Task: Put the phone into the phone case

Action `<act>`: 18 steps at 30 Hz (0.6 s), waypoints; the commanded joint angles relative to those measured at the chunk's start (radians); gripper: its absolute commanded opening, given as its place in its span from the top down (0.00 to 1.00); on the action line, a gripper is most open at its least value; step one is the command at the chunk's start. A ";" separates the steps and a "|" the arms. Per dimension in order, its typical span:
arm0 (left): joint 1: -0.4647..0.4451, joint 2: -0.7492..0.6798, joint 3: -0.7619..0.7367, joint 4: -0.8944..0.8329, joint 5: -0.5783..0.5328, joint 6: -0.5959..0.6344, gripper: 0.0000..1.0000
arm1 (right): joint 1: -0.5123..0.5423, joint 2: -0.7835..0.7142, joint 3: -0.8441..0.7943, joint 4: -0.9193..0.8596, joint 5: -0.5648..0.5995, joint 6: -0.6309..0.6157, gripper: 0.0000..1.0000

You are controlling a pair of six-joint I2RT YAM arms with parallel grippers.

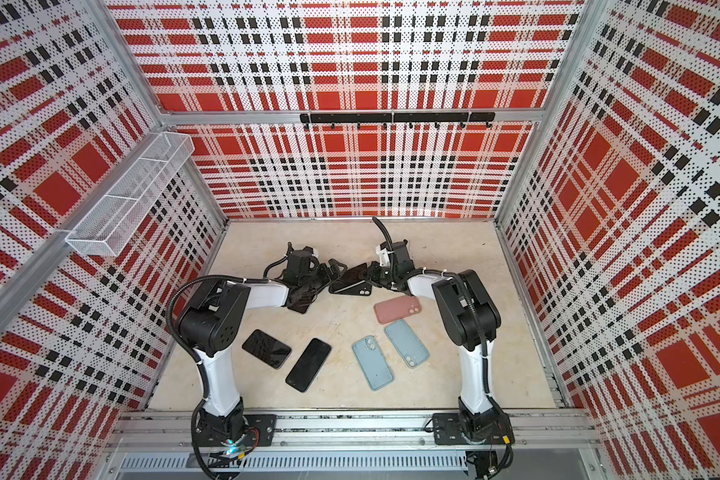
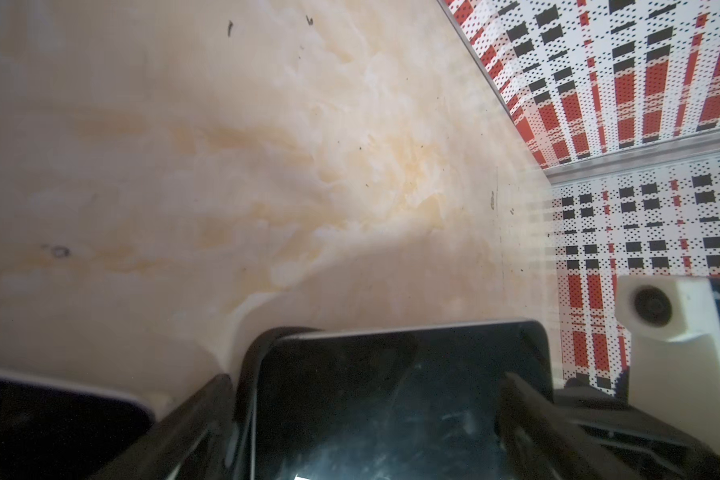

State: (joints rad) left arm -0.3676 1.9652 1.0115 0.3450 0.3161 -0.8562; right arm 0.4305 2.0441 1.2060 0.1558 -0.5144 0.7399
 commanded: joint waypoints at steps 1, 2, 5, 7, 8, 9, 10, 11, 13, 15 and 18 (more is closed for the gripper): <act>-0.030 -0.046 -0.059 -0.015 0.019 -0.036 0.01 | 0.012 0.028 -0.083 -0.093 0.151 0.003 1.00; -0.031 -0.052 -0.068 -0.015 0.016 -0.039 0.00 | 0.011 0.023 -0.094 -0.090 0.164 0.008 1.00; -0.040 -0.060 -0.083 -0.015 0.011 -0.041 0.00 | 0.011 0.016 -0.117 -0.091 0.181 0.013 1.00; -0.042 -0.060 -0.085 -0.014 0.015 -0.043 0.00 | 0.012 0.018 -0.126 -0.090 0.182 0.013 0.99; -0.044 -0.059 -0.084 -0.014 0.016 -0.043 0.00 | 0.015 0.019 -0.131 -0.088 0.183 0.014 0.99; -0.045 -0.058 -0.086 -0.015 0.015 -0.043 0.01 | 0.015 0.019 -0.136 -0.087 0.186 0.014 0.98; -0.048 -0.060 -0.088 -0.014 0.014 -0.042 0.00 | 0.018 0.018 -0.137 -0.089 0.191 0.013 0.98; -0.050 -0.061 -0.089 -0.014 0.015 -0.043 0.01 | 0.023 0.017 -0.140 -0.089 0.195 0.013 0.97; -0.053 -0.063 -0.092 -0.014 0.013 -0.043 0.00 | 0.033 0.017 -0.140 -0.097 0.203 0.009 0.94; -0.057 -0.066 -0.095 -0.014 0.011 -0.046 0.01 | 0.043 0.018 -0.138 -0.107 0.212 0.003 0.92; -0.062 -0.070 -0.099 -0.014 0.010 -0.050 0.00 | 0.055 0.016 -0.137 -0.111 0.222 0.001 0.90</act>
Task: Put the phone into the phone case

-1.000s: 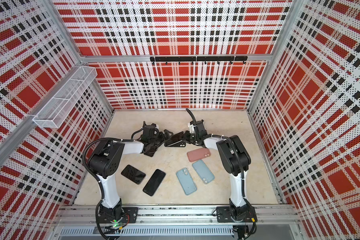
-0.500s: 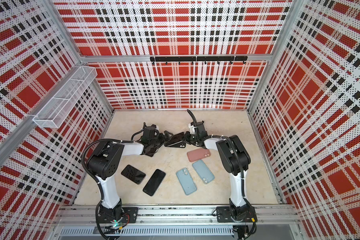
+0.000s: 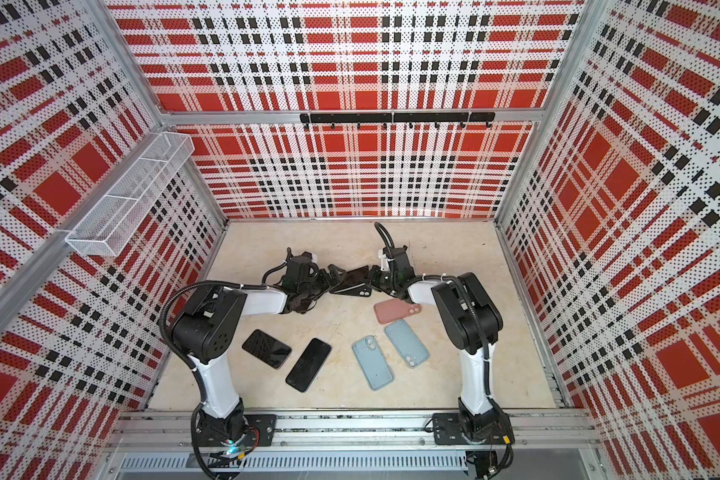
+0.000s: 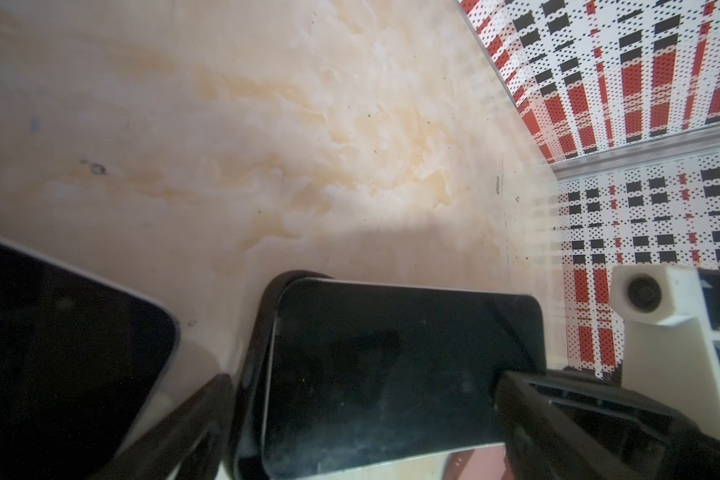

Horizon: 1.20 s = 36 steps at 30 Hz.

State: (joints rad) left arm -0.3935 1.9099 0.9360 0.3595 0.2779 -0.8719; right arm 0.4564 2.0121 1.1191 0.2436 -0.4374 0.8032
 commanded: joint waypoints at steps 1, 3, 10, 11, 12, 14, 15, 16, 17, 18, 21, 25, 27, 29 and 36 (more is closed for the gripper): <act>-0.036 -0.015 -0.025 -0.028 0.049 -0.036 0.01 | 0.032 0.048 -0.050 -0.199 0.148 -0.062 0.90; -0.039 -0.019 -0.029 -0.029 0.048 -0.042 0.00 | 0.037 0.048 -0.051 -0.200 0.149 -0.060 0.87; -0.050 -0.028 -0.032 -0.025 0.041 -0.043 0.01 | 0.048 0.054 -0.049 -0.201 0.160 -0.063 0.77; -0.052 -0.025 -0.032 -0.026 0.040 -0.045 0.01 | 0.050 0.056 -0.047 -0.202 0.161 -0.063 0.77; -0.053 -0.027 -0.033 -0.026 0.040 -0.045 0.00 | 0.050 0.057 -0.045 -0.201 0.162 -0.064 0.76; -0.057 -0.025 -0.032 -0.026 0.040 -0.046 0.01 | 0.051 0.059 -0.041 -0.202 0.163 -0.068 0.74; -0.059 -0.024 -0.033 -0.026 0.038 -0.047 0.01 | 0.048 0.061 -0.037 -0.204 0.161 -0.070 0.74; -0.058 -0.025 -0.033 -0.026 0.038 -0.047 0.00 | 0.053 0.063 -0.034 -0.207 0.162 -0.072 0.74; -0.060 -0.024 -0.033 -0.027 0.038 -0.048 0.01 | 0.052 0.065 -0.029 -0.210 0.163 -0.074 0.73; -0.059 -0.023 -0.032 -0.025 0.037 -0.048 0.00 | 0.055 0.065 -0.028 -0.214 0.165 -0.078 0.73; -0.061 -0.024 -0.033 -0.025 0.035 -0.051 0.01 | 0.060 0.063 -0.023 -0.225 0.177 -0.092 0.69; -0.061 -0.028 -0.034 -0.025 0.032 -0.055 0.00 | 0.067 0.051 -0.019 -0.240 0.193 -0.110 0.63; -0.063 -0.030 -0.034 -0.024 0.033 -0.056 0.00 | 0.068 0.043 -0.017 -0.248 0.201 -0.122 0.61; -0.062 -0.032 -0.037 -0.024 0.029 -0.057 0.00 | 0.068 0.035 -0.012 -0.260 0.212 -0.135 0.57; -0.061 -0.050 -0.054 -0.016 0.021 -0.065 0.01 | 0.068 0.000 0.021 -0.342 0.285 -0.194 0.36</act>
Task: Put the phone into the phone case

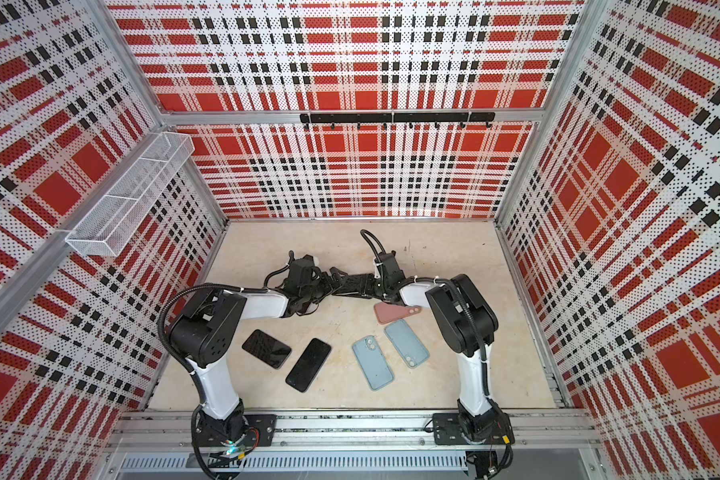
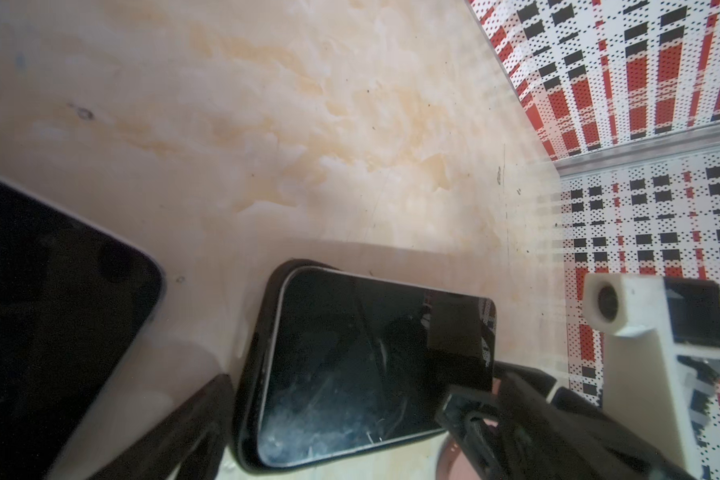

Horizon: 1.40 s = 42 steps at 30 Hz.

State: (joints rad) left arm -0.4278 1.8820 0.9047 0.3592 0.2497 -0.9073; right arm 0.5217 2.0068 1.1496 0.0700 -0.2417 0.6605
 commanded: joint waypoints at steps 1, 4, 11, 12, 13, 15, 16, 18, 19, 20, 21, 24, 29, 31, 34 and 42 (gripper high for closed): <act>-0.027 -0.026 -0.025 -0.015 0.047 -0.030 0.01 | 0.002 0.000 -0.003 -0.181 0.103 -0.063 0.35; -0.024 -0.032 -0.032 -0.009 0.044 -0.034 0.01 | 0.002 -0.014 0.025 -0.223 0.138 -0.093 0.31; -0.017 -0.035 -0.053 0.028 0.045 -0.058 0.01 | 0.002 -0.030 0.081 -0.317 0.237 -0.133 0.17; -0.016 -0.036 -0.057 0.033 0.045 -0.061 0.00 | 0.002 -0.032 0.089 -0.332 0.251 -0.139 0.15; -0.014 -0.035 -0.058 0.036 0.046 -0.063 0.00 | 0.003 -0.035 0.093 -0.340 0.261 -0.143 0.14; -0.014 -0.034 -0.060 0.043 0.048 -0.066 0.00 | 0.003 -0.041 0.100 -0.350 0.273 -0.157 0.10; -0.013 -0.032 -0.062 0.045 0.049 -0.068 0.00 | 0.002 -0.043 0.101 -0.354 0.276 -0.161 0.09; -0.013 -0.033 -0.063 0.050 0.051 -0.072 0.00 | 0.002 -0.047 0.110 -0.368 0.291 -0.173 0.08; -0.014 -0.033 -0.063 0.051 0.050 -0.073 0.00 | 0.003 -0.051 0.114 -0.371 0.299 -0.178 0.08; -0.015 -0.034 -0.063 0.053 0.052 -0.073 0.00 | 0.001 -0.055 0.115 -0.375 0.304 -0.184 0.08; -0.014 -0.035 -0.063 0.053 0.051 -0.073 0.01 | 0.002 -0.060 0.119 -0.379 0.310 -0.191 0.07; -0.017 -0.041 -0.063 0.053 0.054 -0.074 0.03 | 0.002 -0.073 0.127 -0.383 0.317 -0.208 0.06; -0.017 -0.046 -0.062 0.052 0.059 -0.080 0.10 | 0.002 -0.075 0.156 -0.434 0.364 -0.262 0.06; -0.022 -0.046 -0.060 0.051 0.060 -0.085 0.13 | 0.001 -0.078 0.154 -0.445 0.381 -0.265 0.06; -0.032 -0.041 -0.054 0.044 0.057 -0.090 0.17 | 0.001 -0.074 0.157 -0.464 0.391 -0.268 0.05; -0.055 -0.031 -0.039 0.036 0.055 -0.094 0.21 | 0.001 -0.108 0.127 -0.478 0.420 -0.281 0.02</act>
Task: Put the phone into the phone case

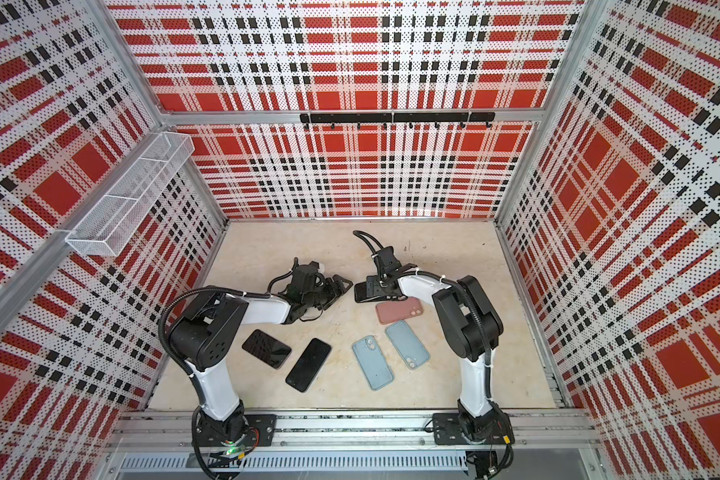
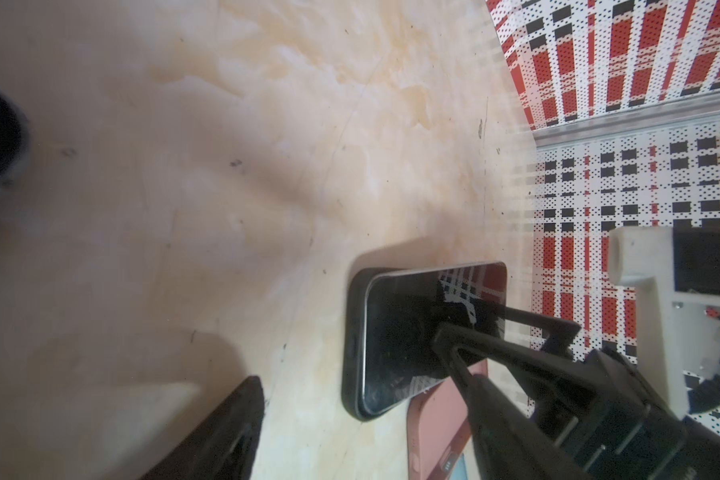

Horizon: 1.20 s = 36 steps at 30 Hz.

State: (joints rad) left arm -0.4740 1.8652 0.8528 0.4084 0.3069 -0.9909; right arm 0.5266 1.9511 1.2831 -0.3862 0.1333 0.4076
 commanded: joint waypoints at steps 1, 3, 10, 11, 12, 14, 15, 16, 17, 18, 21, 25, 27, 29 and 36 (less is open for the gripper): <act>-0.009 -0.015 0.013 -0.014 -0.003 -0.009 0.21 | -0.004 -0.058 -0.010 -0.020 0.045 -0.032 0.01; -0.009 -0.015 0.013 -0.015 -0.005 -0.009 0.21 | -0.004 -0.070 -0.013 -0.020 0.065 -0.046 0.01; -0.026 -0.001 0.033 -0.017 -0.003 -0.012 0.23 | -0.046 -0.084 -0.017 -0.008 0.013 -0.050 0.01; -0.030 0.005 0.040 -0.020 -0.001 -0.012 0.24 | -0.056 -0.084 -0.019 -0.003 -0.007 -0.048 0.02; -0.035 0.010 0.047 -0.023 0.001 -0.012 0.26 | -0.065 -0.082 -0.021 0.002 -0.026 -0.047 0.03; -0.046 0.023 0.062 -0.028 0.001 -0.011 0.28 | -0.078 -0.077 -0.021 0.009 -0.069 -0.051 0.04; -0.052 0.029 0.070 -0.033 -0.001 -0.011 0.30 | -0.082 -0.073 -0.022 0.014 -0.087 -0.054 0.05; -0.056 0.034 0.076 -0.035 -0.003 -0.010 0.31 | -0.084 -0.071 -0.024 0.018 -0.101 -0.058 0.05; -0.062 0.039 0.080 -0.041 -0.008 -0.007 0.32 | -0.085 -0.066 -0.024 0.021 -0.119 -0.062 0.06; -0.065 0.043 0.086 -0.047 -0.014 -0.002 0.32 | -0.085 -0.062 -0.023 0.023 -0.133 -0.064 0.06; -0.073 0.059 0.098 -0.062 -0.026 0.005 0.35 | -0.085 -0.040 -0.015 0.021 -0.159 -0.068 0.08; -0.076 0.083 0.123 -0.099 -0.042 0.019 0.39 | -0.085 -0.013 -0.011 0.021 -0.185 -0.057 0.14; -0.077 0.093 0.135 -0.128 -0.055 0.026 0.42 | -0.085 -0.008 -0.021 0.034 -0.197 -0.050 0.18; -0.078 0.100 0.148 -0.155 -0.065 0.036 0.45 | -0.085 -0.009 -0.034 0.045 -0.209 -0.043 0.21; -0.078 0.113 0.201 -0.305 -0.129 0.089 0.57 | -0.085 -0.018 -0.064 0.066 -0.242 -0.023 0.35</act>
State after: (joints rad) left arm -0.5468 1.9606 1.0283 0.1932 0.2295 -0.9375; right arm 0.4362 1.9305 1.2392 -0.3653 -0.0719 0.3763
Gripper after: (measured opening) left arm 0.437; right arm 0.657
